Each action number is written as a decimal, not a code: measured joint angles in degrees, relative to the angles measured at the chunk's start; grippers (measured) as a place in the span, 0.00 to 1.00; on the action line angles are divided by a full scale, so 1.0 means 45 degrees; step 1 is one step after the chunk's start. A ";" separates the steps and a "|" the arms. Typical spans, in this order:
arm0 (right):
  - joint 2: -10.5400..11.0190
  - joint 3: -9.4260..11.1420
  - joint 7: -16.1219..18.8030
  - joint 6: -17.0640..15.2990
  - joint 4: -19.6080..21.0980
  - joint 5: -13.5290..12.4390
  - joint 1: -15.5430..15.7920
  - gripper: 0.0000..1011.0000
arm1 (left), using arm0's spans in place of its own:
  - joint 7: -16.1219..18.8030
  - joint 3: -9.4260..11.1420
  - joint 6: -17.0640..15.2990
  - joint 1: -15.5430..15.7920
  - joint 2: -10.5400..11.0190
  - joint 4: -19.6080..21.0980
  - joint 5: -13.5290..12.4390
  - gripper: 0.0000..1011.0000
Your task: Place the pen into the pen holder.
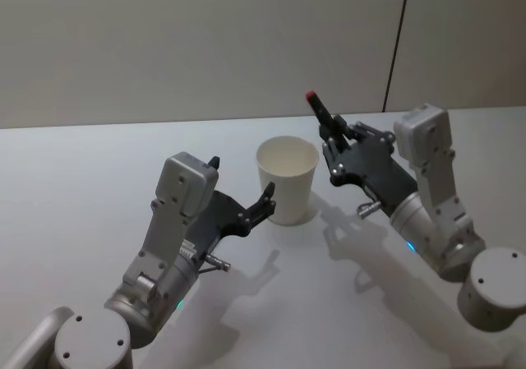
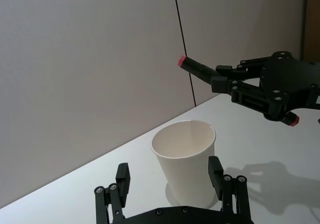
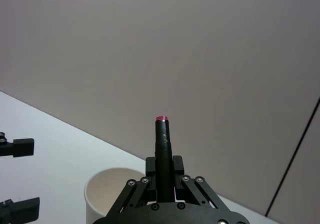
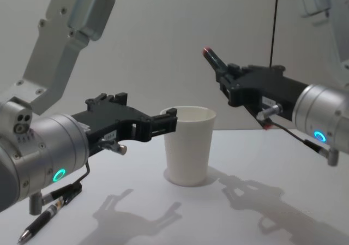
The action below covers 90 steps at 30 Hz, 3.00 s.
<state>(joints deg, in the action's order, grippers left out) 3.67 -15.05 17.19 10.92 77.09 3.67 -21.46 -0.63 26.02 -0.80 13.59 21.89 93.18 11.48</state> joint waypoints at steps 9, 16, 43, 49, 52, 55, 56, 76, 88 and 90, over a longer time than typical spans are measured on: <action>-0.0094 -0.0002 0.0404 0.0988 -0.0707 0.0301 -0.0558 0.18 | 0.0000 0.0000 0.0000 0.0000 0.0000 0.0000 0.0000 0.99; -0.0223 -0.0032 0.0386 0.1567 -0.1302 0.0445 -0.0978 0.18 | 0.0000 0.0000 0.0000 0.0000 0.0000 0.0000 0.0001 0.99; -0.1076 -0.0308 0.0672 0.3753 -0.4462 0.0497 -0.3124 0.18 | 0.0001 0.0000 0.0000 0.0000 0.0000 0.0000 0.0000 0.99; -0.1252 -0.0341 0.0695 0.4038 -0.5224 0.0557 -0.3628 0.18 | 0.0002 0.0000 0.0000 0.0000 0.0000 0.0000 0.0000 0.99; -0.1339 -0.0357 0.0714 0.4187 -0.5642 0.0580 -0.3888 0.18 | 0.0001 0.0001 0.0000 0.0000 0.0000 0.0000 0.0000 0.99; -0.1426 -0.0375 0.0747 0.4325 -0.6091 0.0583 -0.4151 0.18 | 0.0001 0.0000 0.0000 0.0001 0.0000 0.0000 0.0000 0.99; -0.1447 -0.0378 0.0752 0.4345 -0.6192 0.0583 -0.4208 0.18 | 0.0001 0.0000 0.0000 0.0001 0.0000 0.0000 0.0001 0.99; -0.1856 -0.0487 0.0939 0.4945 -0.8524 0.0338 -0.5335 0.20 | 0.0002 0.0000 0.0000 0.0000 0.0000 0.0000 0.0000 0.99; -0.1920 -0.0507 0.1008 0.5188 -0.8970 0.0224 -0.5540 0.54 | 0.0001 0.0000 0.0000 0.0000 0.0000 0.0000 0.0000 0.99; -0.1923 -0.0507 0.1027 0.5239 -0.9008 0.0199 -0.5559 0.63 | 0.0002 0.0000 0.0001 0.0000 0.0000 0.0000 0.0000 0.99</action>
<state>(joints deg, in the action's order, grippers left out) -4.98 -17.33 21.82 34.49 36.56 4.57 -46.48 -0.62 26.02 -0.79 13.59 21.90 93.18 11.48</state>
